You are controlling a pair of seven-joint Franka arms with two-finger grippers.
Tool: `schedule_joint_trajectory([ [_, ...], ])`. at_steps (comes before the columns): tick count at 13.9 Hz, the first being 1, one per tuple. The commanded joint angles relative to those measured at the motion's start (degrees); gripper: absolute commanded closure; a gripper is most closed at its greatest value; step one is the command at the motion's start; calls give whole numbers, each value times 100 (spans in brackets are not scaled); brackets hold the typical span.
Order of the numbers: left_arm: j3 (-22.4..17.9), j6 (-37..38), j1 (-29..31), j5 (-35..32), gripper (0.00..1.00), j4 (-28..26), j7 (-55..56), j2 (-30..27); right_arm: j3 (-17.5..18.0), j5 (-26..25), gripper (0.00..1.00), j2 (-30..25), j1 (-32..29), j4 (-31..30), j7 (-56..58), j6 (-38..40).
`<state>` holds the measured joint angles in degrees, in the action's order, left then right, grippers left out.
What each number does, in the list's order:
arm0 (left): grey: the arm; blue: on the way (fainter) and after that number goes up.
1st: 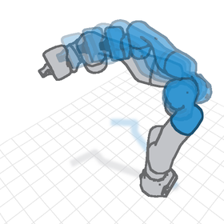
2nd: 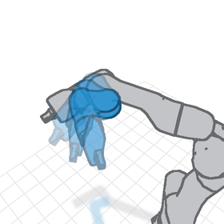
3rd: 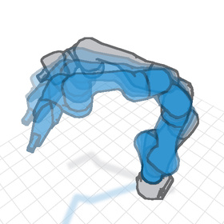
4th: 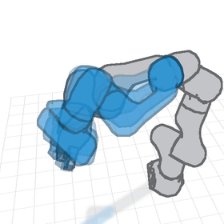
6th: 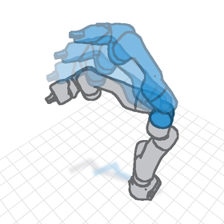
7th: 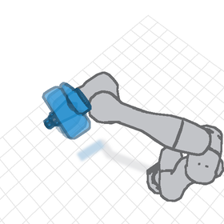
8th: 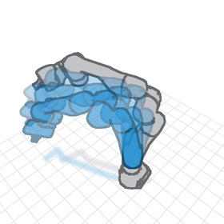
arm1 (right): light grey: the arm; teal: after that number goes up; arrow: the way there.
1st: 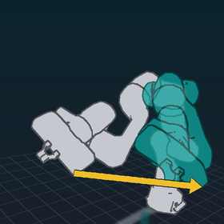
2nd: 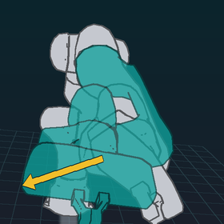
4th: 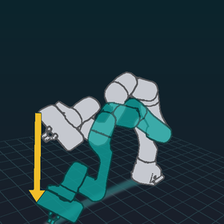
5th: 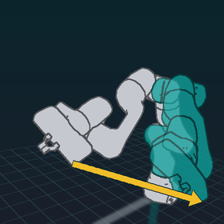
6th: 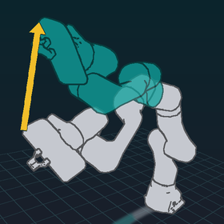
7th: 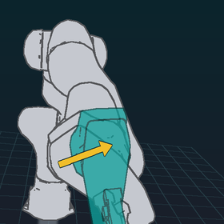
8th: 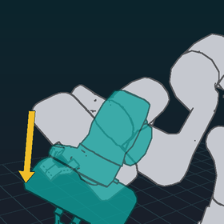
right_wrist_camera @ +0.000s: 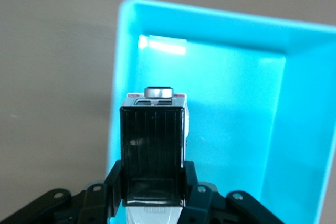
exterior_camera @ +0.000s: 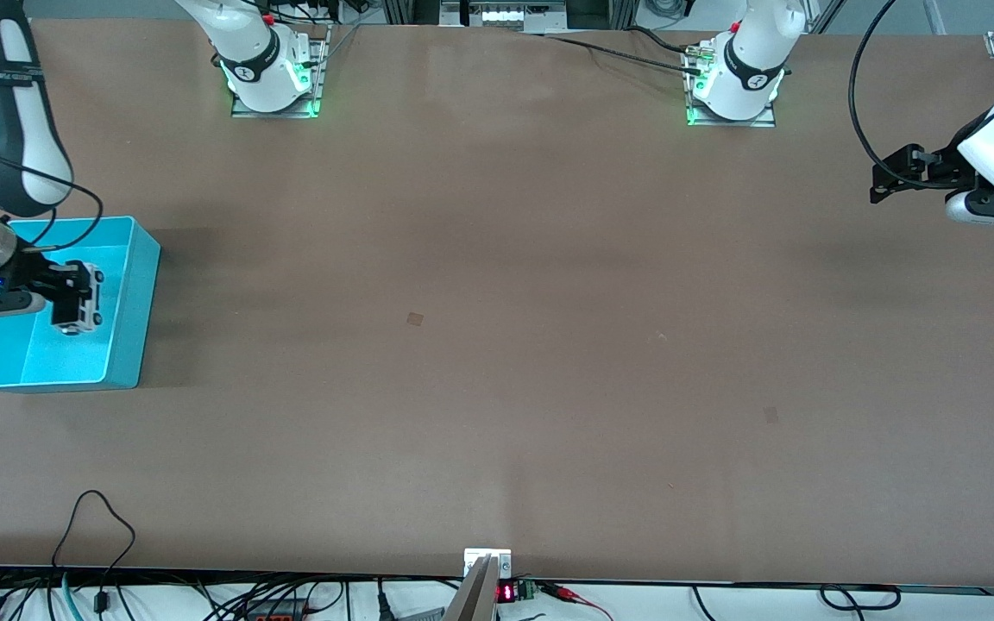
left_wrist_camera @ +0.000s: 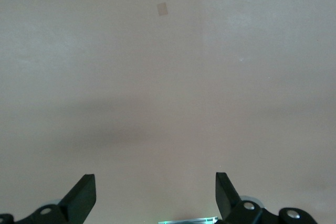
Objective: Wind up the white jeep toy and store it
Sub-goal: 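Lift the jeep and carry it over the blue bin with the right gripper, then lower the jeep into the bin and open the right gripper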
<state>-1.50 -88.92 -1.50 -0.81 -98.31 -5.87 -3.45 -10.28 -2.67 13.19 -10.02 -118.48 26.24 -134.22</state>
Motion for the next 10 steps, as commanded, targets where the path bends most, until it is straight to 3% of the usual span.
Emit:
schedule_joint_trajectory([
  [1, -17, 121, 9, 46, 0, 75, -116, -51, 26, -102, 100, 87, -237, -17, -111, 19],
  [6, -17, 129, 1, 46, 0, 75, -116, -51, 35, -111, 100, 535, -606, -43, 21, -297],
  [10, 18, 121, -17, 46, 0, 92, -72, -51, 35, -111, 100, 834, -966, -402, 512, -1156],
])
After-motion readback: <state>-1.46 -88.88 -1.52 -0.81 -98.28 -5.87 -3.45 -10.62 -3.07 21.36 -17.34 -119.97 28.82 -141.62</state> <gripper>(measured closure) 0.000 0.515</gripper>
